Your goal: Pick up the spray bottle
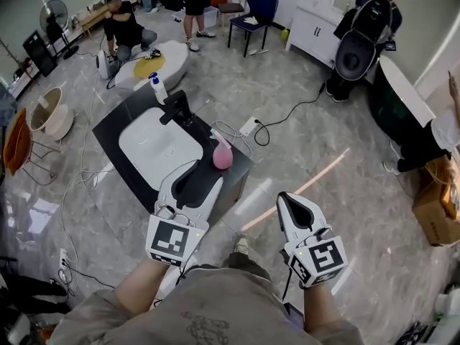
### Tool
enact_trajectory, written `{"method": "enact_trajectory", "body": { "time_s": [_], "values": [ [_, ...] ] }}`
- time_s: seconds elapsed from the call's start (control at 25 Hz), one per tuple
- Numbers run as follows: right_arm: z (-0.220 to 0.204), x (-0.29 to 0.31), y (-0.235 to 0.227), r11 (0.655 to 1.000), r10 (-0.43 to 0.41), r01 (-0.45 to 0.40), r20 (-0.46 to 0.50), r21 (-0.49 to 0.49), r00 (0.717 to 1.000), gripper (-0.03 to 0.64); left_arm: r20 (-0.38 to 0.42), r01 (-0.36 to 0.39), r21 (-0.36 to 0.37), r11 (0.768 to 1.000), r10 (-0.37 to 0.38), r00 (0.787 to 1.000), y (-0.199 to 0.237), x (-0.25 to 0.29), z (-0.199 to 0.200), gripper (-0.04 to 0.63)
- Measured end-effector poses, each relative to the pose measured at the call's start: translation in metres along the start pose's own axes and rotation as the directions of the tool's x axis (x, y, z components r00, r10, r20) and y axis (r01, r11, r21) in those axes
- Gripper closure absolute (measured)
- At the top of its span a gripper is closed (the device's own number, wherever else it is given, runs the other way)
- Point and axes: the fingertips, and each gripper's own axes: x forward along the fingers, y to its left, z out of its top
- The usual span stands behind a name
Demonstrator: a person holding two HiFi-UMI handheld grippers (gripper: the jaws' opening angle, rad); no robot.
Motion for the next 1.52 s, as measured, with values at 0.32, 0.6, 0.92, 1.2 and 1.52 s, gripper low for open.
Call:
{"method": "enact_trajectory", "body": {
  "time_s": [0.32,0.6,0.92,1.2,1.52],
  "values": [
    [0.014,0.032,-0.065,0.997,0.075,-0.075,0.011,-0.017,0.997,0.588,-0.043,-0.082,-0.006,0.997,0.081,0.996,0.001,0.054,0.001,0.411],
    [0.013,0.053,-0.092,0.993,0.117,-0.117,0.019,-0.007,0.993,0.588,-0.088,-0.116,0.0,0.993,0.115,0.989,0.002,0.076,-0.01,0.408],
    [0.018,0.076,-0.103,0.99,0.138,-0.138,0.025,0.002,0.99,0.588,-0.114,-0.111,0.017,0.994,0.113,0.987,0.012,0.091,-0.013,0.407],
    [0.019,0.095,-0.101,0.993,0.118,-0.118,0.013,0.024,0.993,0.588,-0.159,-0.06,0.041,0.997,0.066,0.985,0.02,0.096,-0.027,0.4],
    [0.015,0.11,-0.092,0.996,0.082,-0.082,-0.007,0.027,0.997,0.588,-0.195,-0.003,0.029,1.0,0.009,0.981,0.037,0.105,-0.055,0.4]
  ]
}}
